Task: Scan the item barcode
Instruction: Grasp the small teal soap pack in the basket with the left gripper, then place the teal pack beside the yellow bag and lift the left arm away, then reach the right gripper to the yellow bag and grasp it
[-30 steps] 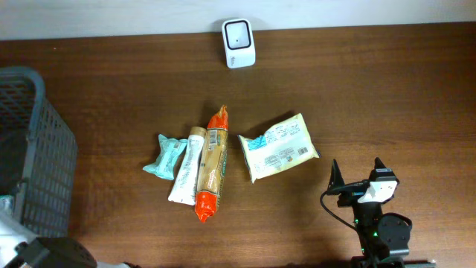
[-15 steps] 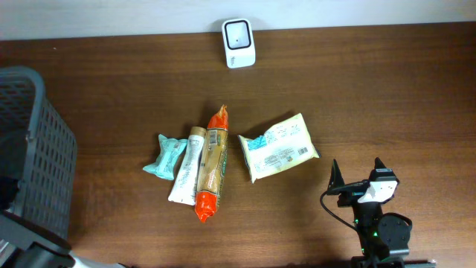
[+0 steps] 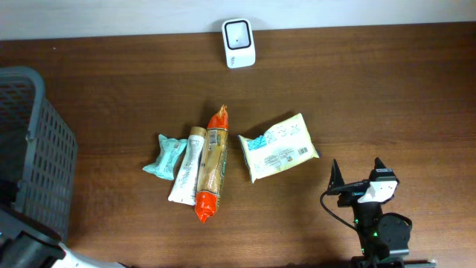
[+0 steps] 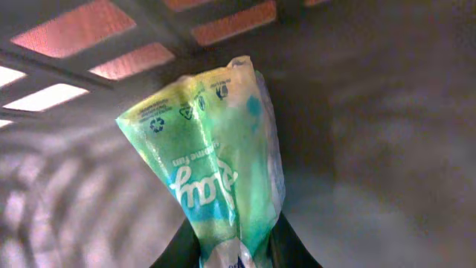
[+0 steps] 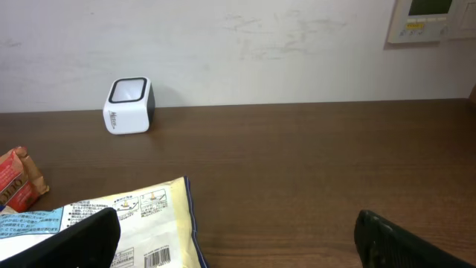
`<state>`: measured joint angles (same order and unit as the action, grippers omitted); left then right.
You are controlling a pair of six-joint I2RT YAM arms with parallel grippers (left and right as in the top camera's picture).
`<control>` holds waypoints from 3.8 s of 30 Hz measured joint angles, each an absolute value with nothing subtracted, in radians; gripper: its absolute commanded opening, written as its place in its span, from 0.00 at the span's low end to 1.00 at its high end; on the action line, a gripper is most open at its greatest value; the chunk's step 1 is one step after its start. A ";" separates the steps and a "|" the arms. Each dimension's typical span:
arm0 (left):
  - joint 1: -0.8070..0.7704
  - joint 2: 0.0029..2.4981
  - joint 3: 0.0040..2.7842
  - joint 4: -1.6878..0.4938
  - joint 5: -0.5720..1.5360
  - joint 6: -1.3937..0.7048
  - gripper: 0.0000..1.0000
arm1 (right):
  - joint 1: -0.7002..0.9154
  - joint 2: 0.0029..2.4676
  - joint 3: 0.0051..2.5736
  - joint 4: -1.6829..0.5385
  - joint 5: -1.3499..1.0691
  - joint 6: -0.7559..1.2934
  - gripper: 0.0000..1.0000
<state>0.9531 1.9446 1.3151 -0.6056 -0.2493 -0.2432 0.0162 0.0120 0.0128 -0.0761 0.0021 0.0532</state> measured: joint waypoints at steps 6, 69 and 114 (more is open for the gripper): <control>0.941 1.782 1.634 -0.736 0.282 -0.273 0.00 | 0.016 0.012 0.013 -0.076 0.002 0.053 0.99; 0.014 1.870 2.139 -1.408 0.009 0.143 0.99 | 0.016 1.115 1.114 -0.662 -0.488 0.149 0.83; 0.014 1.870 2.139 -1.406 0.007 0.143 0.99 | -0.037 1.994 1.373 -0.879 0.091 0.157 0.67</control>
